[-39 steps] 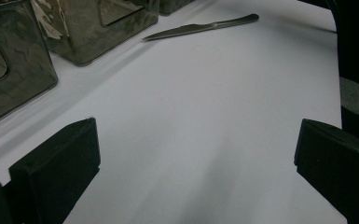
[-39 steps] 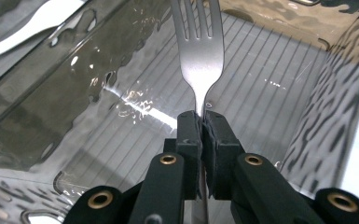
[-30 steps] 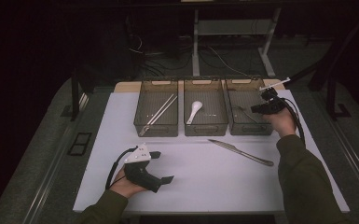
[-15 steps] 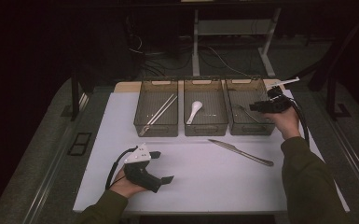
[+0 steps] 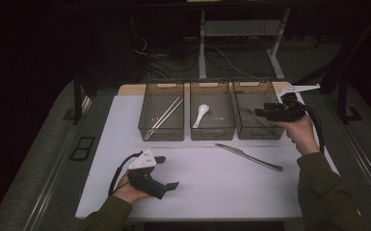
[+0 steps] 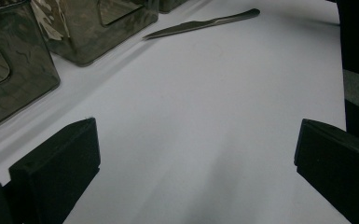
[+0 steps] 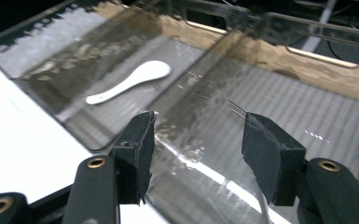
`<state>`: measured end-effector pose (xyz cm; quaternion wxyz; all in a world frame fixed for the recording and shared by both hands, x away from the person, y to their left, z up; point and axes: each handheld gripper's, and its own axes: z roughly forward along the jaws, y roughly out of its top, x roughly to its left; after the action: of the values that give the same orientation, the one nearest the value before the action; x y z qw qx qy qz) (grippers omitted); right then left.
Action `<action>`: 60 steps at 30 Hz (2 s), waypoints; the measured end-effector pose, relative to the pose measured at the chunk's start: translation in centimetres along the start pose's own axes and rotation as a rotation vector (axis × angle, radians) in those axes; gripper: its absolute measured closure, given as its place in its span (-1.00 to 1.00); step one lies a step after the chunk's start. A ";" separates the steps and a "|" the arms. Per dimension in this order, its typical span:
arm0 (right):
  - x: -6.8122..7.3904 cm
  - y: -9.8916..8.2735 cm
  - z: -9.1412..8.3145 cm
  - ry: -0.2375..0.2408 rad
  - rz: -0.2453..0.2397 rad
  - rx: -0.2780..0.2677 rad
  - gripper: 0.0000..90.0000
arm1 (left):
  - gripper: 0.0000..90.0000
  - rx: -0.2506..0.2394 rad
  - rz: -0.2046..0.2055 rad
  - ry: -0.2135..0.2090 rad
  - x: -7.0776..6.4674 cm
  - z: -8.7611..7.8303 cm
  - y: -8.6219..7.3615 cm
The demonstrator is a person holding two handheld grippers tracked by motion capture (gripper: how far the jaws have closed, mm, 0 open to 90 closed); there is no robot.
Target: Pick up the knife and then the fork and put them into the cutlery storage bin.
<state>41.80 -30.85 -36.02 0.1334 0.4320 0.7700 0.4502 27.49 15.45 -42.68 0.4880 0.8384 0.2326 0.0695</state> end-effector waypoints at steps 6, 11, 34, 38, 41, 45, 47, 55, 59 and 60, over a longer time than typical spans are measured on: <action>1.8 -0.6 -0.9 0.036 -0.045 0.006 -0.09 | -1.00 -0.008 -0.002 0.001 0.0 -0.1 -0.1; 3.0 -1.4 -1.4 0.060 -0.073 0.029 -0.11 | -1.00 -0.005 -0.003 0.001 0.2 -0.2 -0.2; 5.8 -4.5 -1.4 0.079 -0.238 0.214 -0.09 | -1.00 -0.012 -0.010 0.014 0.3 -0.8 -0.6; 5.9 -4.7 -1.2 0.066 -0.246 0.244 -0.11 | -1.00 -0.011 -0.013 0.015 0.3 -0.7 -0.6; 5.8 -4.7 -1.2 0.060 -0.245 0.253 -0.09 | -1.00 -0.010 -0.011 0.015 0.2 -0.7 -0.6; 5.8 -4.7 -1.1 0.062 -0.243 0.270 -0.09 | -1.00 -0.011 -0.011 0.014 0.2 -0.7 -0.6; 5.8 -4.8 -1.0 0.064 -0.243 0.287 -0.09 | -1.00 -0.010 -0.010 0.012 0.2 -0.7 -0.6; 5.9 -5.3 -0.1 0.037 -0.276 0.375 0.01 | -1.00 -0.011 -0.008 0.011 0.2 -0.6 -0.6; 5.9 -5.6 0.3 0.049 -0.285 0.426 0.14 | -1.00 -0.011 -0.006 0.011 0.2 -0.6 -0.6; 5.9 -5.6 0.5 0.054 -0.288 0.436 0.17 | -1.00 -0.011 -0.006 0.010 0.2 -0.6 -0.6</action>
<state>35.52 -27.20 -39.74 0.0793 0.3244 0.9056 0.2616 27.24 16.29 -42.86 0.4915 0.8347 0.2374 0.0736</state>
